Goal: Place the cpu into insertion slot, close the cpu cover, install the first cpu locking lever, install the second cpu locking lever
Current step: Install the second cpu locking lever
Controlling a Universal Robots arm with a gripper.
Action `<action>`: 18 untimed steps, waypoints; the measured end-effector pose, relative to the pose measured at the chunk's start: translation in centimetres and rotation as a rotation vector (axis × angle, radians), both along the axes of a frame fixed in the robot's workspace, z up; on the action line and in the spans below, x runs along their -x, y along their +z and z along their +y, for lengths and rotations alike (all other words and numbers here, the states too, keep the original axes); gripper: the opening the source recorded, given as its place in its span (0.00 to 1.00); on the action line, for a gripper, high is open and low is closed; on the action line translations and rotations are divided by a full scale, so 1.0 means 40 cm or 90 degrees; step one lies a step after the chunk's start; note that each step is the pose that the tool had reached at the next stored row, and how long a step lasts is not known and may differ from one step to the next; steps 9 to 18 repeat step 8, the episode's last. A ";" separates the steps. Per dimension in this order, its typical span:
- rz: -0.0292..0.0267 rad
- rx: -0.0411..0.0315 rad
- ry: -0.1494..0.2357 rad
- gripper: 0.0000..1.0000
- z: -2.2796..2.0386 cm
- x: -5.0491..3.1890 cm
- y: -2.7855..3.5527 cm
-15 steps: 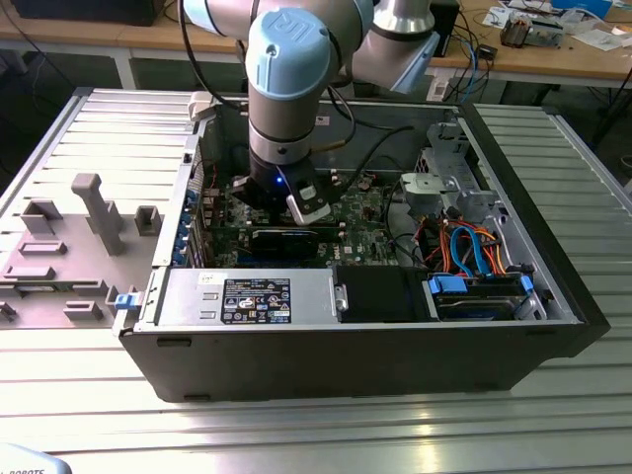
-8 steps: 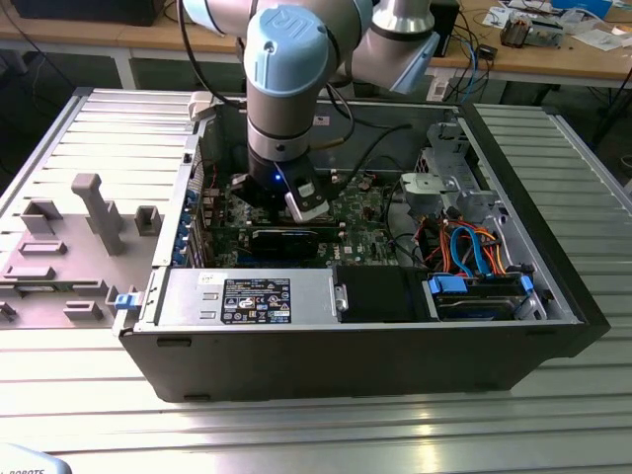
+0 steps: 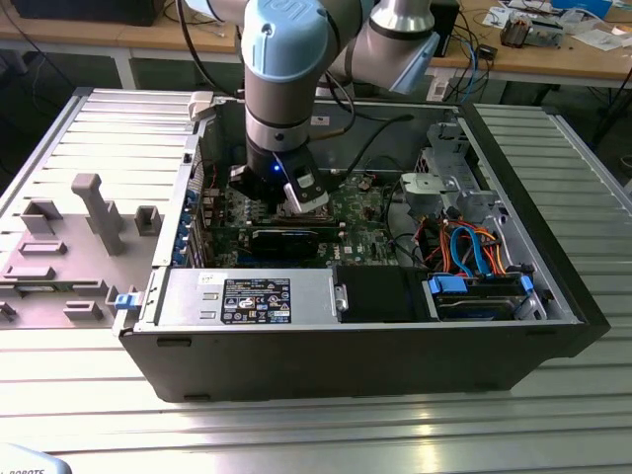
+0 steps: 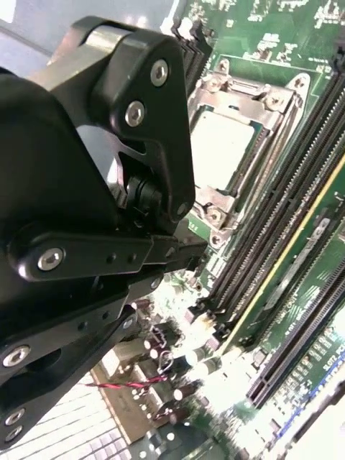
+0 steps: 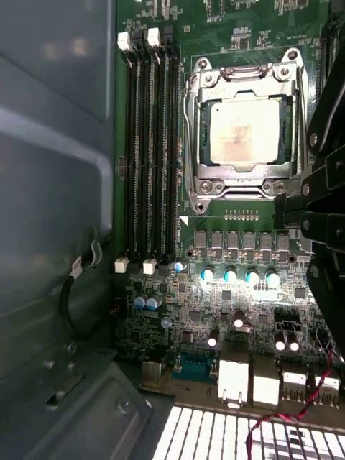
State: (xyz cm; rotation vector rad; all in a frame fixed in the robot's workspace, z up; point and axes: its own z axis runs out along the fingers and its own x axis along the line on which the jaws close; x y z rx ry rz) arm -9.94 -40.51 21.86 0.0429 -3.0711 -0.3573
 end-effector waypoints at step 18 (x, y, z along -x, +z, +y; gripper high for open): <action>0.0000 -0.0028 0.000 0.11 0.000 0.000 0.001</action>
